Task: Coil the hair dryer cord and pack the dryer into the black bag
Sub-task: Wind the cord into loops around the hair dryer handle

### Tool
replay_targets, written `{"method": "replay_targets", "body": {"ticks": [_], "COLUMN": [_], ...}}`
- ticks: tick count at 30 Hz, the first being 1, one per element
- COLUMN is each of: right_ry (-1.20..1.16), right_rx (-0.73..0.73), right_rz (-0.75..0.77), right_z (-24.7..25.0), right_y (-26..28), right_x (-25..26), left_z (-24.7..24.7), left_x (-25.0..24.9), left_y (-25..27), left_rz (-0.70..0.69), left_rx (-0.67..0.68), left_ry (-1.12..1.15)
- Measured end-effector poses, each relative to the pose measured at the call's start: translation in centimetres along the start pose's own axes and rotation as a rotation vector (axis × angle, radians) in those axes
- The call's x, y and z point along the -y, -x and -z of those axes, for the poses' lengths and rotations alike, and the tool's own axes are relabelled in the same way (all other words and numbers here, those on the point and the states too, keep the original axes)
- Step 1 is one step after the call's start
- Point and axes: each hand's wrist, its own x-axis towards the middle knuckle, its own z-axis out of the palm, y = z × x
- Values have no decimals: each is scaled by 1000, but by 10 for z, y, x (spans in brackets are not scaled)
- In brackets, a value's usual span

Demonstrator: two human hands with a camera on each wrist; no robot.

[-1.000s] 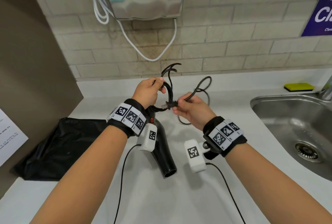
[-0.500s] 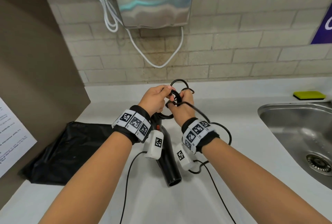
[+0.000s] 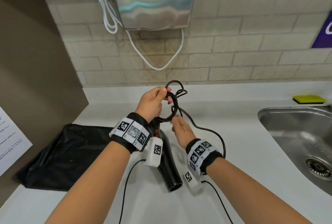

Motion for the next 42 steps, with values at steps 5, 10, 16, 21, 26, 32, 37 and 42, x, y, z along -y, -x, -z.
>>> {"method": "replay_targets", "body": {"ticks": [5,10,16,21,26,32,37,42], "right_ry": [481,610,864,754,408,-41,8,432], "right_rx": [79,107,319,299,203,82,-188,49], "right_rz": [-252,-405,-692,-499,-268,-41,-265,-665], "right_z": [13,42,85,61,24,-3,21,45], "right_y": [5,-8,4,-25,-36,-41,-45,-32], "right_x": [-27,-43,-71,-54,1,6,-15,-48], "left_z": [7,7,26,39,41,43,50,58], "left_x": [-1,-2,3,5,5,8,9,16], "left_y": [5,7,10,10,12,12,12,13], "left_rz": [-16,-23,-32,-27,-40,-61,-74,-99], "left_rx": [-20,-53,-109,-50,13,70,73,57], "left_ry": [-7,-26,15,11,16,27,39,84]}}
